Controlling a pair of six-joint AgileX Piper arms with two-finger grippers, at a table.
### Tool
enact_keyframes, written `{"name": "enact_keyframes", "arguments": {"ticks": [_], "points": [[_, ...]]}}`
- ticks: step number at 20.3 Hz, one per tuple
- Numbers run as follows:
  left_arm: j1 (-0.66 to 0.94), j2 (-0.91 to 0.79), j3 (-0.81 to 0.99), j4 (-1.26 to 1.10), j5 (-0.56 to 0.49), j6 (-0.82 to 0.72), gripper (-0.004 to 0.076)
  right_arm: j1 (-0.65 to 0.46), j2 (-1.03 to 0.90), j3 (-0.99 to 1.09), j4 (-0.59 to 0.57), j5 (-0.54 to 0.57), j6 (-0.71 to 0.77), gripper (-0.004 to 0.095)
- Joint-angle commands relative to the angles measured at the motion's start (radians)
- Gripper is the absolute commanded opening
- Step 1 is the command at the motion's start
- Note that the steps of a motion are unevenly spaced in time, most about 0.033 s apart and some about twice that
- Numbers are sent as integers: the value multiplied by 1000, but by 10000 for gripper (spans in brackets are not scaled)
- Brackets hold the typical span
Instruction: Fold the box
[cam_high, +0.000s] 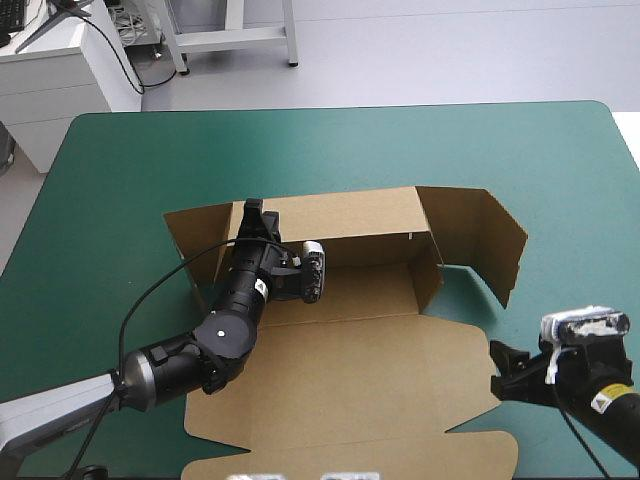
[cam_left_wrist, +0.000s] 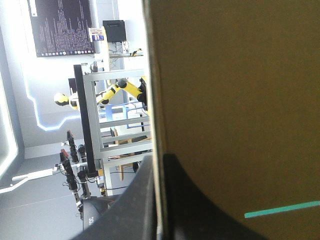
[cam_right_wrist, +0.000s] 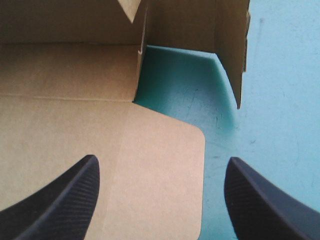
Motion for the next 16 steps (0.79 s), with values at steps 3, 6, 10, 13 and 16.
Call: {"name": "enact_keyframes", "arguments": {"ticks": [3, 6, 10, 13, 16], "points": [[-6, -25, -22, 30, -9, -7, -8, -6, 282, -269, -73, 33, 112, 658], [-6, -25, -22, 30, -19, 0, -8, -6, 497, -479, -87, 64, 106, 658], [-6, -25, -22, 30, -19, -2, -8, -6, 705, -749, -87, 119, 85, 658], [-6, -25, -22, 30, -21, -4, -8, -6, 856, -949, -87, 191, 81, 659], [-6, -25, -22, 30, -21, -4, -8, -6, 999, -1116, -105, 292, 81, 685]]}}
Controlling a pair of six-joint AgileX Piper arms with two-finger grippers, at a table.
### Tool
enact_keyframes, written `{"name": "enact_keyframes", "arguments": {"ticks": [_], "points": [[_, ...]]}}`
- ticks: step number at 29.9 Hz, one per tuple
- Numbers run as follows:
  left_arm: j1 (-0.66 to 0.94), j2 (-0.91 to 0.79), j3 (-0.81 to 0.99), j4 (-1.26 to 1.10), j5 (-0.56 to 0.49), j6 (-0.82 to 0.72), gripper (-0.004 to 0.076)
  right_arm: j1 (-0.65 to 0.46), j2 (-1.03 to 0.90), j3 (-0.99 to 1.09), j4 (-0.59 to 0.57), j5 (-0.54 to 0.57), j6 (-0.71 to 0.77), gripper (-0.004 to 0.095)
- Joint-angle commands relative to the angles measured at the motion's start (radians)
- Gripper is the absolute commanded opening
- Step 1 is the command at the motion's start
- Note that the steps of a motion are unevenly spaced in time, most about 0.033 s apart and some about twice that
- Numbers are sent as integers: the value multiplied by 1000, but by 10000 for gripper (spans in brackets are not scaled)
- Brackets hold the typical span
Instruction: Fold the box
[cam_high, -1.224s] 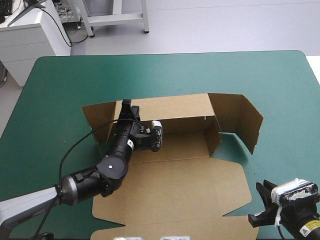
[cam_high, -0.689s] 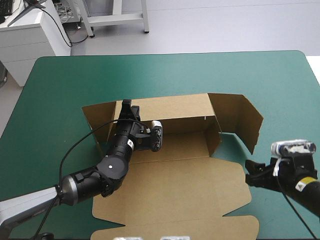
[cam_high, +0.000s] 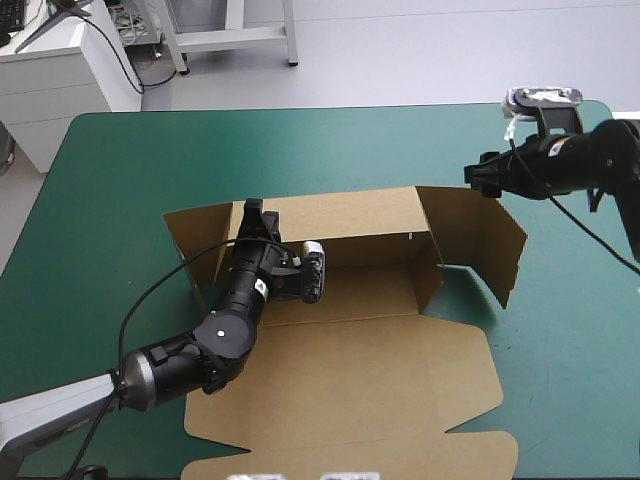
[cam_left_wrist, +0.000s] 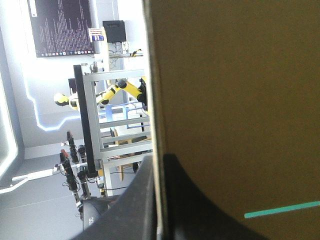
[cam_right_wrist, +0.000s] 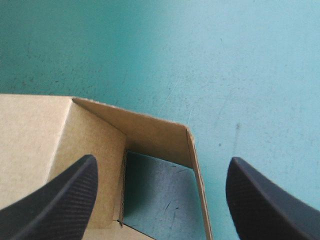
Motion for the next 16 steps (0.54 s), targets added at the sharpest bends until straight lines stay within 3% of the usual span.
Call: {"name": "enact_keyframes", "arguments": {"ticks": [1, 4, 11, 16], "points": [[-6, -25, -22, 30, -19, -4, -8, -6, 102, -162, -26, 57, -11, 705], [-6, -25, -22, 28, -19, -4, -8, -8, 204, -270, -44, 108, -8, 743], [-6, -25, -22, 26, -19, -4, -8, -16, 357, -373, -44, 108, -13, 750], [-6, -25, -22, 24, -19, -4, -8, -68, 403, -371, 30, 108, -44, 750]]}}
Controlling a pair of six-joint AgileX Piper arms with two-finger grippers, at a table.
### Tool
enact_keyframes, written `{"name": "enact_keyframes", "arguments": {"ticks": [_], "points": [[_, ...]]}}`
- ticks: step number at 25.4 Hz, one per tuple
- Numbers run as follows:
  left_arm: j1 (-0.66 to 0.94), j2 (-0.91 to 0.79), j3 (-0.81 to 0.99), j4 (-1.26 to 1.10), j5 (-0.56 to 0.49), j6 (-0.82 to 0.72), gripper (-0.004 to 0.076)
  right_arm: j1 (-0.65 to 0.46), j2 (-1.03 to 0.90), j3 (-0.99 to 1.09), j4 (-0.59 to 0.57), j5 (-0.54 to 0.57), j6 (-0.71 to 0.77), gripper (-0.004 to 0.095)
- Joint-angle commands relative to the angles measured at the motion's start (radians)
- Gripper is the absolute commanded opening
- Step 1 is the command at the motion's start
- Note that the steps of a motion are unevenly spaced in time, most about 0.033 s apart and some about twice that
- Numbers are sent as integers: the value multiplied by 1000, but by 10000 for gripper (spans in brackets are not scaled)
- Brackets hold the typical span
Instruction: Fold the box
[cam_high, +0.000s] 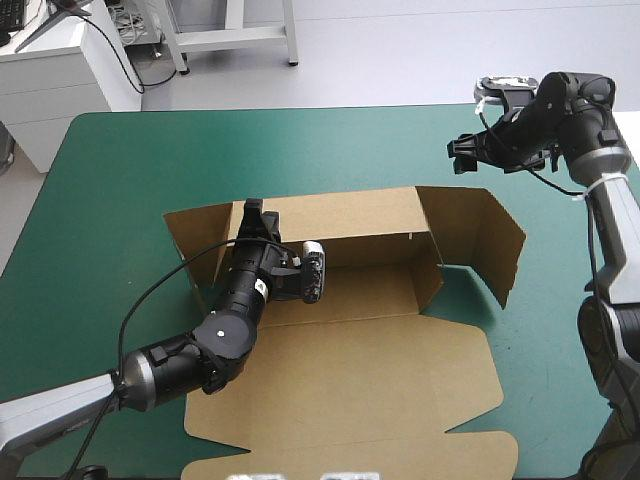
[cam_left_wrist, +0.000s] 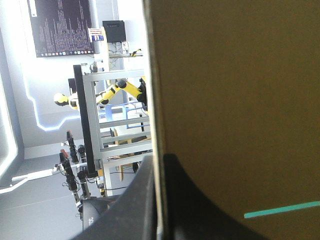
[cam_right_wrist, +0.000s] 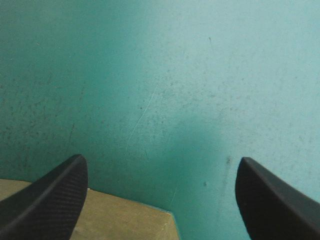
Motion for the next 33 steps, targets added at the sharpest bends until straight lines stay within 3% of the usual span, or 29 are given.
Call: {"name": "enact_keyframes", "arguments": {"ticks": [1, 5, 8, 22, 33], "points": [[-6, -25, -22, 24, -18, -6, -8, -47, -32, -34, 62, 5, -40, 750], [-6, -25, -22, 24, -18, -6, -8, -70, -49, -13, 141, 7, -65, 750], [-6, -25, -22, 23, -18, -6, -8, -75, -95, 123, 185, 6, -128, 750], [-6, -25, -22, 23, -22, -6, -8, -75, -283, 430, 196, -79, -229, 750], [-6, -25, -22, 23, -34, -10, -8, -75, -474, 749, 394, -265, -440, 750]]}}
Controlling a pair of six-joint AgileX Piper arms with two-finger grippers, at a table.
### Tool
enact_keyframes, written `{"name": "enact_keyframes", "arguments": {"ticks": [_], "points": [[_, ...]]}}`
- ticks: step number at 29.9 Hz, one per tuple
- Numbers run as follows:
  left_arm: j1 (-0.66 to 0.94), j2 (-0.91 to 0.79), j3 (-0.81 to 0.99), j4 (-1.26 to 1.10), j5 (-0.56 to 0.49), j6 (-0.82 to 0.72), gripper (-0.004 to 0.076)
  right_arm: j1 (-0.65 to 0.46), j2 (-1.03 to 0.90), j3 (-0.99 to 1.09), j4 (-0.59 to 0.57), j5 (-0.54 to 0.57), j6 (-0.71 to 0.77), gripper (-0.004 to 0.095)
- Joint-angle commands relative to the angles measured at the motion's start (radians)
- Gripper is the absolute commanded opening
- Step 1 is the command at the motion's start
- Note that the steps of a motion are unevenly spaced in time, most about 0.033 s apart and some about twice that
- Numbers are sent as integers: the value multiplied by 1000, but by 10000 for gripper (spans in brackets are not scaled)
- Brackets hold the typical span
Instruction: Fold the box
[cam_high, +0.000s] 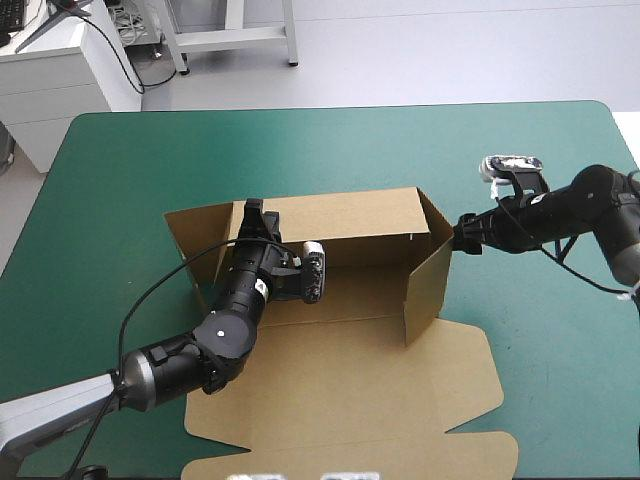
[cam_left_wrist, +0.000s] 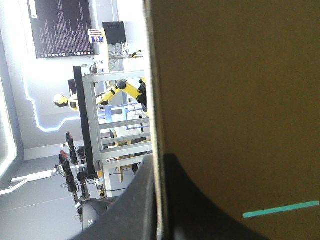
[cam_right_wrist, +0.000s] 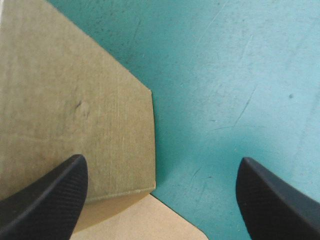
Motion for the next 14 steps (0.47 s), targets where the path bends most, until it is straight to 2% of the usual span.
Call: {"name": "enact_keyframes", "arguments": {"ticks": [1, 4, 9, 14], "points": [[-6, -25, -22, 23, -35, -10, -8, -8, -85, 57, 89, -54, -133, 750], [-6, -25, -22, 23, -57, -22, -8, -8, -114, 120, 164, -57, -315, 750], [-6, -25, -22, 23, -71, -47, -8, -8, -119, 195, 299, -66, -513, 750], [-6, -25, -22, 23, -64, -47, -8, -6, -115, 239, 401, -68, -609, 750]]}}
